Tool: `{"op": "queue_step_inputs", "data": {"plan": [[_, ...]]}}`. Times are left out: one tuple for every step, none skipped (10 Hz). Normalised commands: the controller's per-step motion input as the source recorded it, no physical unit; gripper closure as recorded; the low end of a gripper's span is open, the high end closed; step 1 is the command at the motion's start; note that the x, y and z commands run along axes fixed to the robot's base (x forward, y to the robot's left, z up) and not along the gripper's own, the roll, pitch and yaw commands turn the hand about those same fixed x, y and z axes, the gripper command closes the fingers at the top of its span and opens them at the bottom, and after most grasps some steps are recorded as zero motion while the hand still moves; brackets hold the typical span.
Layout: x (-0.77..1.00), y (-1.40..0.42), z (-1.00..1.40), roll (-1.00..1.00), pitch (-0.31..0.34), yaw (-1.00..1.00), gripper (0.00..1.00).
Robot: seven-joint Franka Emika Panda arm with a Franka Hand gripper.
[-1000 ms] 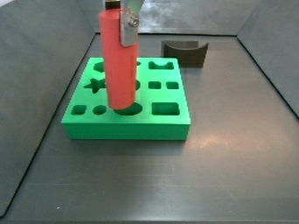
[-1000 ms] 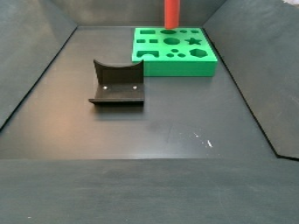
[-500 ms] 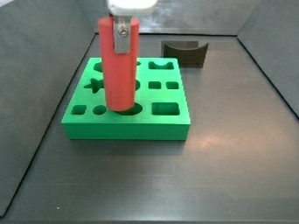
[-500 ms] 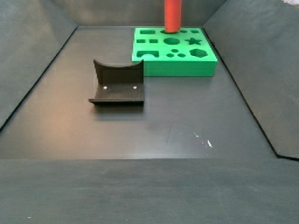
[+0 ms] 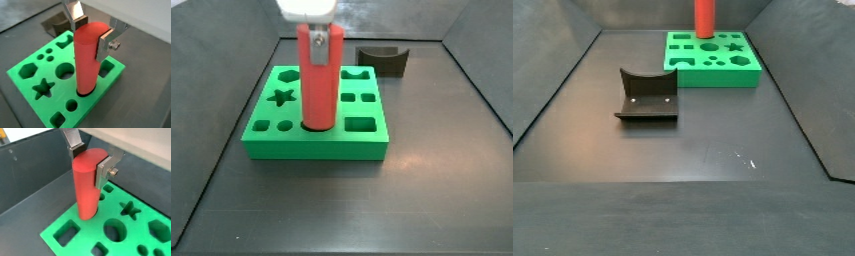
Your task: Insert the oval object.
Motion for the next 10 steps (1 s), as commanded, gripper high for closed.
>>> {"op": "queue_step_inputs", "data": {"plan": [[-0.01, 0.0, -0.17, -0.2, -0.003, -0.32, 1.0], [-0.11, 0.09, -0.14, -0.21, 0.0, -0.18, 1.0], [-0.21, 0.14, -0.12, -0.18, -0.009, -0.13, 1.0], [-0.29, 0.1, -0.11, -0.18, -0.04, -0.09, 1.0], [-0.26, 0.07, -0.16, -0.17, -0.056, 0.0, 1.0], [-0.31, 0.05, -0.12, -0.21, -0.064, 0.0, 1.0], [-0.36, 0.05, -0.07, -0.23, -0.08, 0.0, 1.0], [-0.35, 0.05, -0.04, -0.23, -0.083, 0.0, 1.0], [-0.29, 0.0, -0.03, -0.23, -0.077, 0.0, 1.0], [0.0, 0.0, -0.19, -0.16, -0.013, 0.0, 1.0]]}}
